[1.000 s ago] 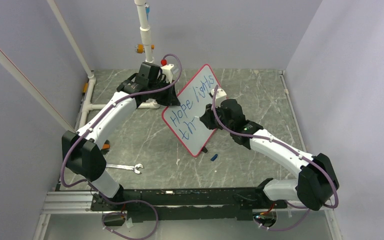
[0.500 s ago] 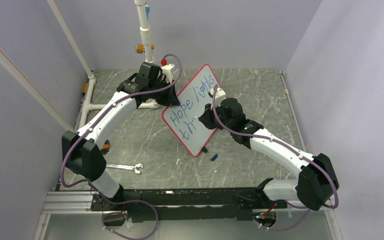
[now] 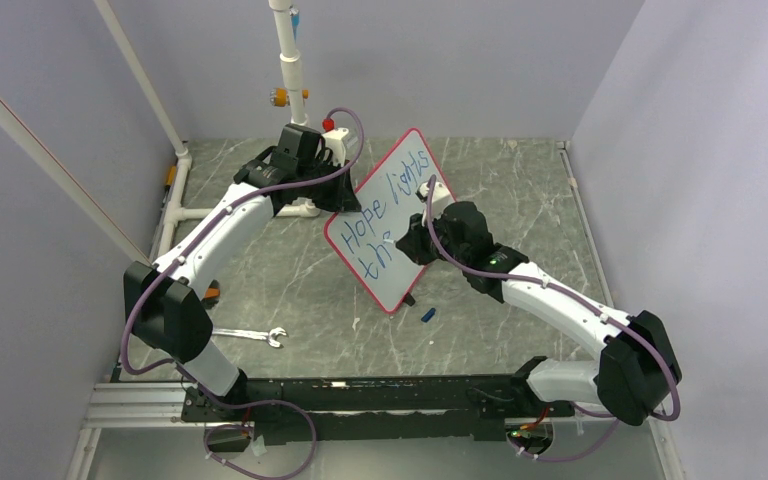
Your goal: Write a sentence on the whiteboard
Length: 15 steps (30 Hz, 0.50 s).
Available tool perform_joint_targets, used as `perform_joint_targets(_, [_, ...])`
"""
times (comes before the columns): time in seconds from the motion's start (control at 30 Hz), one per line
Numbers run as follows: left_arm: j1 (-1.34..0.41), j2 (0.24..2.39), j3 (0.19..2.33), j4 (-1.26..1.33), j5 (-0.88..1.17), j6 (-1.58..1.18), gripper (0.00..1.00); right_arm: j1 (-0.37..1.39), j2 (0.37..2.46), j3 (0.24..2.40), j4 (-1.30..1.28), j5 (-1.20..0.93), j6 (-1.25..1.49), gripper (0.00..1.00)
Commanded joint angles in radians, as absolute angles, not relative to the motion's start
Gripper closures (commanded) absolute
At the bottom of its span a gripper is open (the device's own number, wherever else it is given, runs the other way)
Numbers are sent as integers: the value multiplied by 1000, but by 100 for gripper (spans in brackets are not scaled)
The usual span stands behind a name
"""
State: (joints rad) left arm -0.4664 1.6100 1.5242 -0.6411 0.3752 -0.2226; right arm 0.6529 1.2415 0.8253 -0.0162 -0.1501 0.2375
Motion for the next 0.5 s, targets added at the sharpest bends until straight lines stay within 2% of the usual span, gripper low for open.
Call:
perform_joint_targets(0.0, [-479, 1644, 1508, -733, 160, -43, 100, 665, 1227, 789, 6, -180, 245, 100])
perform_joint_targets(0.47, [-478, 1640, 1506, -732, 159, -43, 100, 666, 1231, 775, -56, -50, 234, 100])
